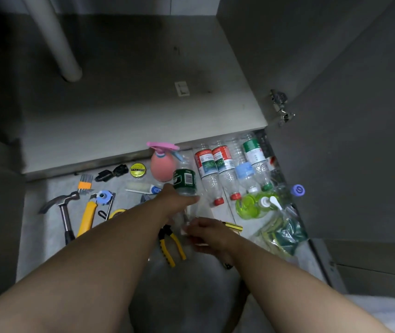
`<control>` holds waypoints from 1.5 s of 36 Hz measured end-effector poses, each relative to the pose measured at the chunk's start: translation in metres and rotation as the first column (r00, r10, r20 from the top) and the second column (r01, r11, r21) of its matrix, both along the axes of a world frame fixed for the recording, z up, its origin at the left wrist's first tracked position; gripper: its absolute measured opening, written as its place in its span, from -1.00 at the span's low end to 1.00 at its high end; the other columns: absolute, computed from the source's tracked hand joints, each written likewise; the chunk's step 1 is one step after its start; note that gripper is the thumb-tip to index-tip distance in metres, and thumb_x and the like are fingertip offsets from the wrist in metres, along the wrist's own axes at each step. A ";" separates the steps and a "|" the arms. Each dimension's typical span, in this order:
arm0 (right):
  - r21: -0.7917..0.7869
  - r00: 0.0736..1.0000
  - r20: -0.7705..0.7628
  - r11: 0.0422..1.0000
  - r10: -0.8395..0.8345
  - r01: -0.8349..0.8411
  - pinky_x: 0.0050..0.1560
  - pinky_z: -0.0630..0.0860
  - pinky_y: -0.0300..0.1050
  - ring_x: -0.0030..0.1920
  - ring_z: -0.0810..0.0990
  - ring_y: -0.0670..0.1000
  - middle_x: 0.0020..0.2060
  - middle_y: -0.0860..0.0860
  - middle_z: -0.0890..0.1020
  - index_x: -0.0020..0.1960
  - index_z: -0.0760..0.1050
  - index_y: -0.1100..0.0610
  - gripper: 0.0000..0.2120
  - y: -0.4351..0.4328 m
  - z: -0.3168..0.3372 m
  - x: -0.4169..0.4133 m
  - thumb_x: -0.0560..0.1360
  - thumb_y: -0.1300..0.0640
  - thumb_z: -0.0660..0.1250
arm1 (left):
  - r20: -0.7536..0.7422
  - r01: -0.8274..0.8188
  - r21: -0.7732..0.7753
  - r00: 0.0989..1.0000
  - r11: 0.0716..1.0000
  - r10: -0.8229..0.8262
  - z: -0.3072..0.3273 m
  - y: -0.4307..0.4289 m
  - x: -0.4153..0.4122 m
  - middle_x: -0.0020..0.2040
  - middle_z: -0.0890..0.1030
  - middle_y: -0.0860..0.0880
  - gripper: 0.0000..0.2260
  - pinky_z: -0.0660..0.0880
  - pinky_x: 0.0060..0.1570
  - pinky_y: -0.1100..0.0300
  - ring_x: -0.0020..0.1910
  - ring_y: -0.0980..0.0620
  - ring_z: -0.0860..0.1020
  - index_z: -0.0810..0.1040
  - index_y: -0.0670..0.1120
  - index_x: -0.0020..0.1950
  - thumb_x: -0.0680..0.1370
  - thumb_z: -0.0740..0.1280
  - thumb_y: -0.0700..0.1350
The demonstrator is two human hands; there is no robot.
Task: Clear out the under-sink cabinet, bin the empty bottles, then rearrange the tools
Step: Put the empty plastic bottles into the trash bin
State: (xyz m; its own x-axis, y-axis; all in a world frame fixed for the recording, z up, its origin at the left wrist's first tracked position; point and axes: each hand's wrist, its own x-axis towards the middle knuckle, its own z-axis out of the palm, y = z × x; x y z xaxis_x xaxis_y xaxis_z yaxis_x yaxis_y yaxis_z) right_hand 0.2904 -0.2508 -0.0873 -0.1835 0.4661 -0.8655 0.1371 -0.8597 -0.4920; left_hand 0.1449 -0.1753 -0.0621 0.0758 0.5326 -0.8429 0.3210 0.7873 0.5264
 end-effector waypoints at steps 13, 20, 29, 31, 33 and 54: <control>0.221 0.819 0.573 0.958 0.024 -0.183 -0.08 0.62 0.08 -0.14 0.63 0.17 -0.07 0.23 0.58 0.10 0.51 0.19 -0.81 0.041 -0.031 0.065 0.50 0.28 0.39 | 0.084 0.065 -0.082 0.995 0.995 -0.058 -0.003 -0.007 0.001 0.22 0.58 -0.18 -0.44 0.57 0.17 -0.23 0.17 -0.19 0.59 0.37 -0.06 0.43 0.50 0.50 -0.08; 0.100 0.709 0.701 0.974 0.077 -0.204 0.22 0.55 0.20 0.20 0.59 0.28 0.20 0.28 0.57 0.30 0.43 0.29 -0.49 0.084 -0.080 0.059 0.48 0.03 0.44 | 0.084 0.065 -0.106 0.995 0.992 -0.056 -0.022 -0.008 0.006 0.13 0.63 -0.16 -0.53 0.62 -0.17 0.06 -0.02 -0.09 0.63 0.44 -0.07 0.36 0.50 0.49 -0.08; 0.025 0.645 0.743 0.955 0.181 -0.297 -0.13 0.62 -0.11 -0.09 0.69 0.11 -0.09 0.16 0.71 0.04 0.63 0.25 -0.63 0.083 -0.089 0.049 0.51 -0.08 0.42 | 0.086 0.091 -0.102 0.993 0.991 -0.082 -0.033 -0.005 0.015 0.02 0.67 -0.16 -0.50 0.67 -0.26 0.05 -0.16 -0.07 0.68 0.45 -0.09 0.36 0.47 0.52 -0.11; 0.038 0.675 0.718 0.959 0.170 -0.282 0.05 0.64 0.00 -0.03 0.70 0.17 -0.05 0.19 0.71 0.05 0.63 0.27 -0.63 0.080 -0.081 0.051 0.51 -0.05 0.41 | 0.105 0.076 -0.111 0.992 0.991 -0.064 -0.026 -0.004 0.019 0.14 0.63 -0.26 -0.39 0.64 0.01 -0.24 0.02 -0.24 0.68 0.38 -0.12 0.43 0.45 0.54 -0.10; 0.058 0.713 0.687 0.967 0.142 -0.249 0.12 0.63 0.10 0.02 0.69 0.21 -0.02 0.23 0.70 0.08 0.62 0.31 -0.62 0.078 -0.067 0.055 0.50 -0.02 0.41 | 0.111 0.072 -0.090 0.992 0.993 -0.062 -0.018 -0.002 0.023 0.17 0.61 -0.27 -0.33 0.63 0.01 -0.28 0.05 -0.27 0.67 0.32 -0.14 0.45 0.43 0.56 -0.06; 0.509 0.407 0.849 0.726 -0.337 -0.461 -0.16 0.36 -0.13 -0.12 0.55 0.19 -0.18 0.11 0.59 -0.21 0.46 0.11 -0.83 0.015 0.290 0.140 0.47 0.04 0.33 | 0.208 0.111 0.405 0.955 0.907 -0.210 0.196 -0.034 0.074 0.18 0.63 -0.24 -0.50 0.62 -0.03 -0.13 -0.04 -0.16 0.65 0.50 -0.06 0.29 0.46 0.51 0.13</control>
